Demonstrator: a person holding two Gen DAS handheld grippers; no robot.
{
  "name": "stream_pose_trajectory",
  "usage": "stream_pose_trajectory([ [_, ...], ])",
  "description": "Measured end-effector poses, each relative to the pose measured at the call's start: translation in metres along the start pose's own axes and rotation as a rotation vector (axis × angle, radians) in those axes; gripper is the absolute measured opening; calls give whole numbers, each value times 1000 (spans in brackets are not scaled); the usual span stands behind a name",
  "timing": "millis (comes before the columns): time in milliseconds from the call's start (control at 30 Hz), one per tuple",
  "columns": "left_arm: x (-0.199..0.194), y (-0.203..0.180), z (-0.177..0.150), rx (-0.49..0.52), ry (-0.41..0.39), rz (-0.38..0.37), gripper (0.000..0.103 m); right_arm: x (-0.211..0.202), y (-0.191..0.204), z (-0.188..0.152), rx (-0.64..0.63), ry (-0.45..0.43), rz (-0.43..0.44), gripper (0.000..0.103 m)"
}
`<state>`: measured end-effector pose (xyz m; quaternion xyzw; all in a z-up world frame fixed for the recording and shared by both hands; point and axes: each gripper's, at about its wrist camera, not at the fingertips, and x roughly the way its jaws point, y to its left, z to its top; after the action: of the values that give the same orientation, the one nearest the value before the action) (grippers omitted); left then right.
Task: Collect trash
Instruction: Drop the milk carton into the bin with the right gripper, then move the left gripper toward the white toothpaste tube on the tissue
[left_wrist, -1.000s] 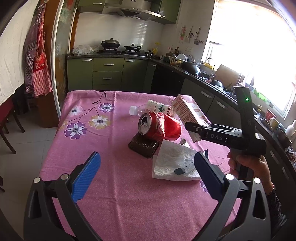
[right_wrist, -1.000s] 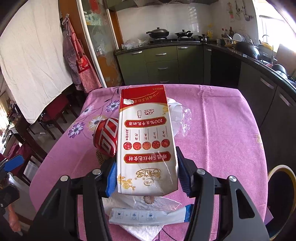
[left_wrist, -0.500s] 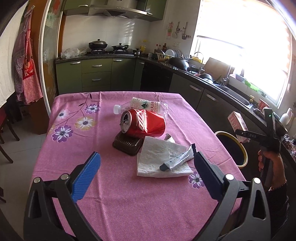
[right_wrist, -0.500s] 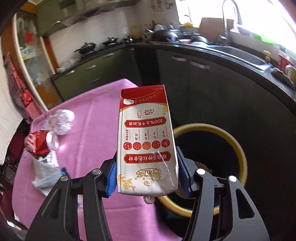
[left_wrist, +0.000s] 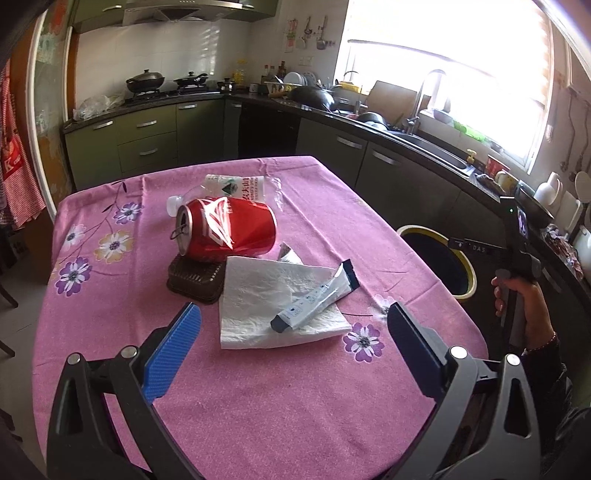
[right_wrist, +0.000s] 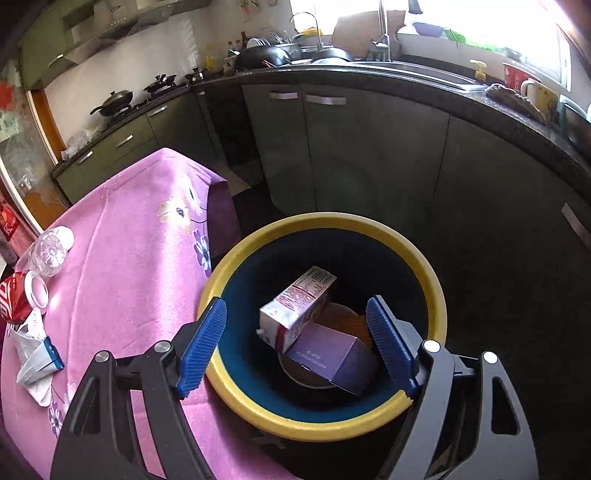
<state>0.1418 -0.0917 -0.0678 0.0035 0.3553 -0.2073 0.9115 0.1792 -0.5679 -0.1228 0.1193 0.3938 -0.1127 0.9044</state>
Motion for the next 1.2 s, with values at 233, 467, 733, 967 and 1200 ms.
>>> stream_pose_trajectory([
  [233, 39, -17, 8, 155, 63, -181, 96, -37, 22, -13, -43, -51, 54, 79],
  [467, 85, -38, 23, 315, 172, -307, 94, -60, 32, -25, -75, -69, 68, 79],
  [733, 120, -50, 28, 456, 293, -285, 59, -55, 29, -32, -70, -48, 85, 79],
  [967, 134, -43, 25, 485, 349, -254, 48, -47, 31, -35, -77, -32, 103, 79],
  [1200, 139, -39, 20, 498, 370, -247, 33, -44, 38, -34, -88, -26, 121, 79],
])
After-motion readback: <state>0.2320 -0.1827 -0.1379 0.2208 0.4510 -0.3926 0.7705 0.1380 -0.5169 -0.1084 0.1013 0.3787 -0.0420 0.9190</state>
